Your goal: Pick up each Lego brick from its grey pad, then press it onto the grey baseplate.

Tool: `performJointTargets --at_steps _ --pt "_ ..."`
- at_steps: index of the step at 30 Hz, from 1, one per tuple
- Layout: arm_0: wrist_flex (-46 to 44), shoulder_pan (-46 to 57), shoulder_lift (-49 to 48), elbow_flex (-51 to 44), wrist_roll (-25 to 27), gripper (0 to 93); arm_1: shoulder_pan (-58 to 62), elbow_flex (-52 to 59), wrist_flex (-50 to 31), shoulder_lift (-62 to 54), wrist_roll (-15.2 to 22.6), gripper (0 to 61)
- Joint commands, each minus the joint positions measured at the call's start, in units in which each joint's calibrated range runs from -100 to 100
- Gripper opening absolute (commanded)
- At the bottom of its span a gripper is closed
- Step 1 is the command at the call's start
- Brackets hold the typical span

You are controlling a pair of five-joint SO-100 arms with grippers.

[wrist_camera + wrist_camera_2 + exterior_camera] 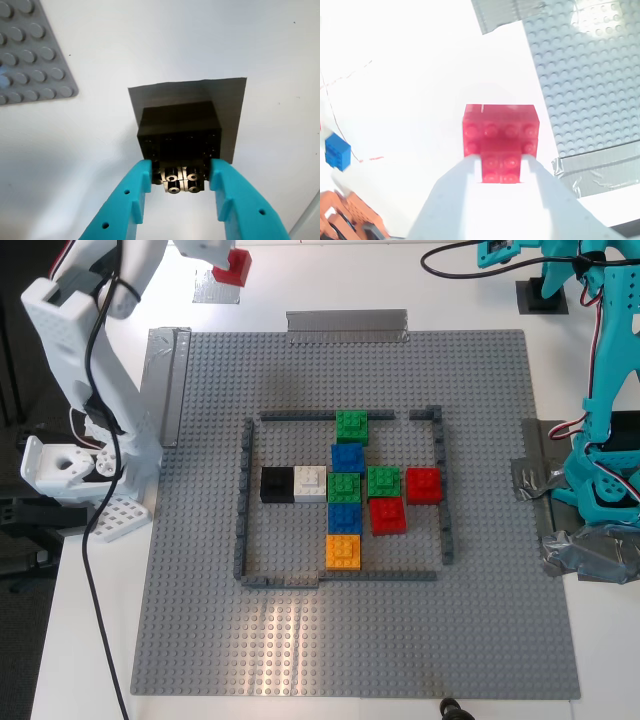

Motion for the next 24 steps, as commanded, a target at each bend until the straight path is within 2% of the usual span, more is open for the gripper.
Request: performJointTargets --at_steps 1,3,12,15,17,24 --pt "-2.43 1.38 -0.53 -1.58 -0.21 3.9 5.95 7.71 1.25 -14.08 -4.98 0.2" --pt "-3.33 1.53 -0.45 -1.58 -0.21 0.0 9.8 12.23 1.57 -16.91 -7.03 0.2" --pt "-2.27 2.18 -1.48 -2.03 0.23 0.0 28.01 28.75 1.17 -23.61 -11.82 0.2" --pt "1.96 1.68 -2.68 -3.48 0.53 0.0 32.5 32.54 -0.54 -24.98 -12.99 0.2" --pt "5.22 1.02 -5.25 -3.66 1.26 0.0 34.53 33.99 -1.6 -25.15 -13.87 0.2" --pt "5.22 -1.59 -20.53 2.57 1.6 0.0 40.92 40.22 -7.05 -23.44 -16.46 0.2"
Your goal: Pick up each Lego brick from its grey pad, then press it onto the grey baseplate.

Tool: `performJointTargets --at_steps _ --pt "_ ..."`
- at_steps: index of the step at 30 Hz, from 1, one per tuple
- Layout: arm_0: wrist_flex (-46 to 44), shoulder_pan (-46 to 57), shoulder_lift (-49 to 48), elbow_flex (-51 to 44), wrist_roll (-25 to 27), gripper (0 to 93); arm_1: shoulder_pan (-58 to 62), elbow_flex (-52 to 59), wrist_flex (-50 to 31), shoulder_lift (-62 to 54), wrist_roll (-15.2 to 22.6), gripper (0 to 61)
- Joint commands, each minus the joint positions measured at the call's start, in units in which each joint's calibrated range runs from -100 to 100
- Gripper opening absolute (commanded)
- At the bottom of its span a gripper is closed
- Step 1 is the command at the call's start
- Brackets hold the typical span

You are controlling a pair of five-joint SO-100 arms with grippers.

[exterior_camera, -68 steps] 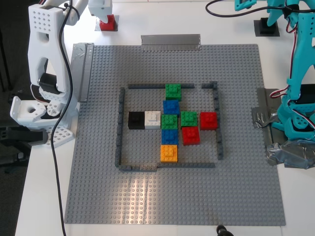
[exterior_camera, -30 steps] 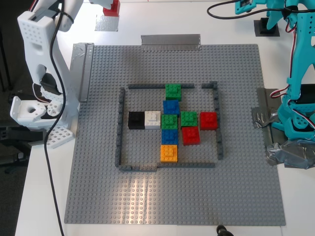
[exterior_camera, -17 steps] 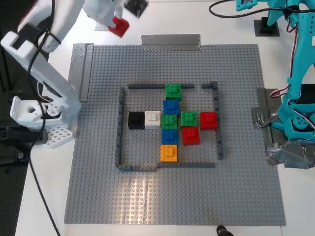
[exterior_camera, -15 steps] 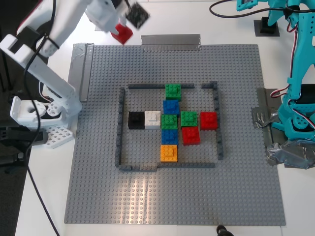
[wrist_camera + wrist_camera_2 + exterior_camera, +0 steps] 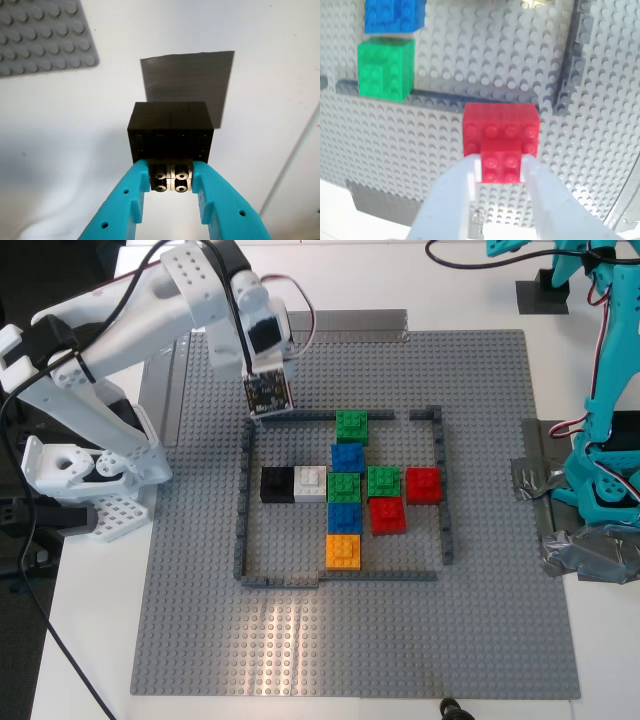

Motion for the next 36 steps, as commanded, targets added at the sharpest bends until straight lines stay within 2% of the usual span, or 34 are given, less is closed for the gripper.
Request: performJointTargets --at_steps 1,7,13,18,36 --pt "0.7 -2.32 -13.04 3.17 0.29 0.0 4.37 2.34 -4.09 -2.28 -1.26 0.2" --pt "0.7 -8.92 -24.37 12.65 0.69 0.0 8.36 7.13 -11.0 -1.94 -0.24 0.2" --pt "0.7 -19.29 -33.55 31.16 7.57 0.0 11.7 8.21 -15.07 -0.48 0.84 0.1" --pt "0.7 -24.73 -40.25 44.43 8.74 0.0 13.66 9.11 -16.29 0.9 1.81 0.1" --pt "0.7 -55.13 -63.6 69.62 9.57 0.0 16.78 12.45 -19.3 2.35 3.91 0.1"
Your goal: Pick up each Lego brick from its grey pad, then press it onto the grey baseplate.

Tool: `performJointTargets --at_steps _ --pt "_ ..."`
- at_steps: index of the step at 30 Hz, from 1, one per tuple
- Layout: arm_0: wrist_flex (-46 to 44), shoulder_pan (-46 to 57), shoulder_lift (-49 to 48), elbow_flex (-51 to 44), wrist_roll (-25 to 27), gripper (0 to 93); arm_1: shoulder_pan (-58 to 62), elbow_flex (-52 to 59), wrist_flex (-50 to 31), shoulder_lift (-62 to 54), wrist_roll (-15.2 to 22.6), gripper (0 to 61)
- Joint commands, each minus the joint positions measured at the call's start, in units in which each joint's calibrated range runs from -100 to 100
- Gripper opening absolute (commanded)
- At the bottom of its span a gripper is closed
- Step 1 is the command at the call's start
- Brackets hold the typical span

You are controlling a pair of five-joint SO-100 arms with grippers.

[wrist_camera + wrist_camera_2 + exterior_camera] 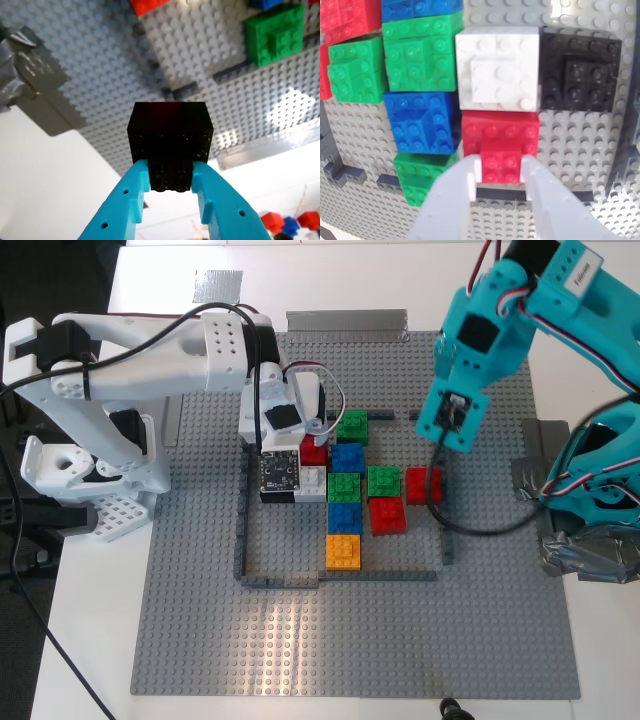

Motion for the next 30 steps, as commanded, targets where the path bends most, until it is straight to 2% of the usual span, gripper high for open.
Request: performJointTargets --at_steps 1,12,17,21,26,30 --pt "0.7 -7.59 -5.7 3.79 -0.14 0.0 -0.12 -0.12 -0.72 -0.75 0.15 0.1" --pt "0.7 -24.06 -6.22 6.59 -1.71 0.0 0.54 0.6 -1.86 -1.18 0.59 0.1" --pt "0.7 -34.94 -3.38 5.32 -5.95 0.0 1.48 1.68 -2.83 -1.61 0.69 0.4" --pt "0.7 -38.71 -1.84 5.05 -9.13 0.0 1.55 2.4 -3.32 -2.13 0.84 0.6" --pt "-2.15 -38.86 2.11 3.52 -10.2 0.0 1.41 2.4 -3.48 -2.3 0.69 6.5" --pt "-4.67 -38.64 4.94 -0.46 -11.13 0.0 1.34 2.13 -3.73 -2.64 0.35 14.0"
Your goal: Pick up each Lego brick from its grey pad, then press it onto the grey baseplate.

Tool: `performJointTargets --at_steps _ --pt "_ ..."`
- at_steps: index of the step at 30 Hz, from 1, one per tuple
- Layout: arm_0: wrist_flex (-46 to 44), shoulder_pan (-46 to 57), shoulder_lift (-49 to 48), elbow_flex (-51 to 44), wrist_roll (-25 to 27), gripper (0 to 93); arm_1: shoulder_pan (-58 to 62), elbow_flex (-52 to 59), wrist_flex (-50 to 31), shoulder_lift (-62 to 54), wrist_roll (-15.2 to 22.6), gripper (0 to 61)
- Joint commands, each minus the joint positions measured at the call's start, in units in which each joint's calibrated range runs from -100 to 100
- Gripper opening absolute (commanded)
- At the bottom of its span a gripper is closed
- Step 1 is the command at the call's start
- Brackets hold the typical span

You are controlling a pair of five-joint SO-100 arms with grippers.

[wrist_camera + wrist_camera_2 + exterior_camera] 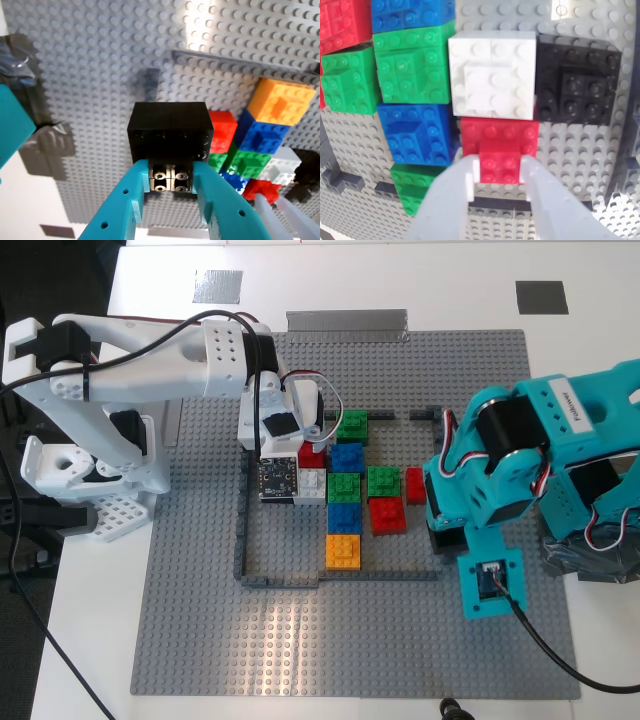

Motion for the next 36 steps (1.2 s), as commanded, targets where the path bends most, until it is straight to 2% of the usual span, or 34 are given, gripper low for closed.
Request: performJointTargets --at_steps 1,4,9,14,17,22,27,35,36 --pt "-3.45 0.13 2.08 -6.52 -1.62 0.0 0.34 -1.05 -1.07 -2.73 -0.14 14.7" --pt "-6.14 -0.01 4.31 -11.03 -2.35 0.0 0.26 -1.41 -1.16 -2.99 -0.14 15.3" --pt "-5.33 0.06 8.0 -14.1 -2.7 0.0 0.19 -2.49 -0.83 -3.67 -0.14 16.0" --pt "2.73 1.07 10.66 -15.09 -2.74 0.0 0.19 -5.56 0.47 -3.84 0.25 15.8" --pt "3.22 1.15 10.49 -17.08 -2.84 0.0 0.12 -6.37 1.2 -4.27 0.3 15.8" --pt "3.22 1.15 10.4 -24.39 -6.07 0.0 -0.32 -7.64 2.42 -4.7 0.35 15.8" --pt "3.22 2.09 10.32 -29.0 -5.72 0.0 -0.82 -8.54 4.21 -5.73 0.35 16.0" --pt "3.22 2.16 11.18 -24.67 -9.09 0.0 -5.76 -14.68 12.43 -11.4 1.13 15.6" --pt "3.22 2.16 11.18 -23.58 -9.63 0.0 -7.93 -15.22 14.39 -13.11 1.42 13.0"
